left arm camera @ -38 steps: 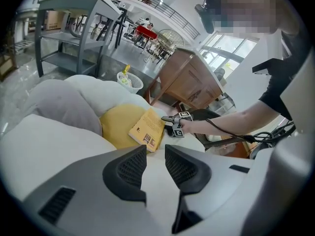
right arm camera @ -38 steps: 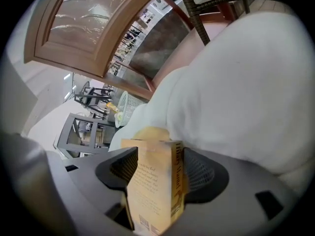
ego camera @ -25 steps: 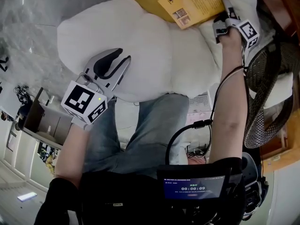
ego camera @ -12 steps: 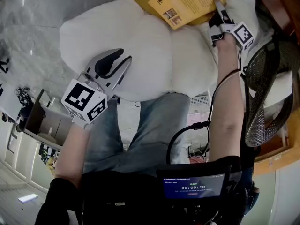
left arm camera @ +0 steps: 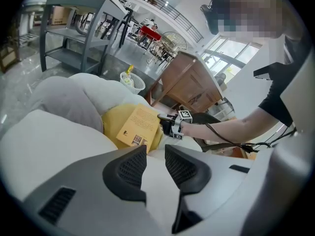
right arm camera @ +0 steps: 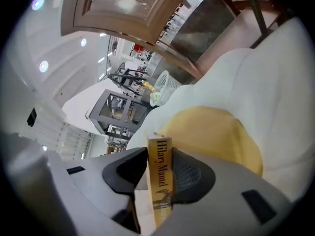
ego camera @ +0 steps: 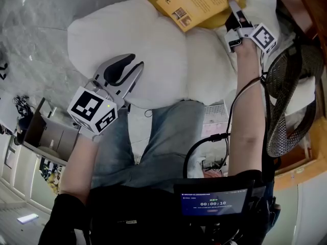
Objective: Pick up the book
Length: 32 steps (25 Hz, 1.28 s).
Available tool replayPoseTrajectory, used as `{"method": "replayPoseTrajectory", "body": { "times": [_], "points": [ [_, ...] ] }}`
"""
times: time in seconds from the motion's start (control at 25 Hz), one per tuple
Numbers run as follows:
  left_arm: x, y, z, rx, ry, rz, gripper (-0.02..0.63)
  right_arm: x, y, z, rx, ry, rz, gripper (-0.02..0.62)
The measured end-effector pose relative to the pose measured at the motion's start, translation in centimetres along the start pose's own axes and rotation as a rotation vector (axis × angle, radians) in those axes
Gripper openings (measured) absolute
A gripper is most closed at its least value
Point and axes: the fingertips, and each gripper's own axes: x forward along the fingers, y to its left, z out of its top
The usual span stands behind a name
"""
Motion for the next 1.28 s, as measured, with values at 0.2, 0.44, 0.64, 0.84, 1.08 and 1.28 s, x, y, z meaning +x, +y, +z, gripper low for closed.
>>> {"method": "replayPoseTrajectory", "body": {
  "times": [0.2, 0.44, 0.64, 0.84, 1.08, 1.28],
  "points": [
    [-0.6, 0.2, 0.2, -0.024, -0.039, -0.016, 0.107, 0.7, 2.3, -0.8, -0.104, 0.058, 0.007, 0.168],
    [-3.3, 0.8, -0.3, -0.027, -0.056, -0.030, 0.107, 2.1, 6.3, -3.9, -0.201, 0.115, 0.013, 0.161],
    [-6.6, 1.8, -0.4, -0.039, -0.076, -0.045, 0.107, 3.2, 10.5, -5.7, -0.286, 0.135, 0.020, 0.161],
    [-6.7, 2.7, 0.3, -0.052, -0.096, -0.057, 0.107, 4.1, 11.4, -5.5, -0.414, 0.167, 0.034, 0.161],
    [-8.8, 4.8, 1.0, -0.029, -0.111, -0.074, 0.107, 5.7, 14.2, -6.7, -0.465, 0.196, 0.024, 0.161],
    [-9.1, 6.1, 1.9, -0.030, -0.125, -0.073, 0.107, 7.0, 15.5, -6.6, -0.526, 0.230, 0.039, 0.163]
  ]
}}
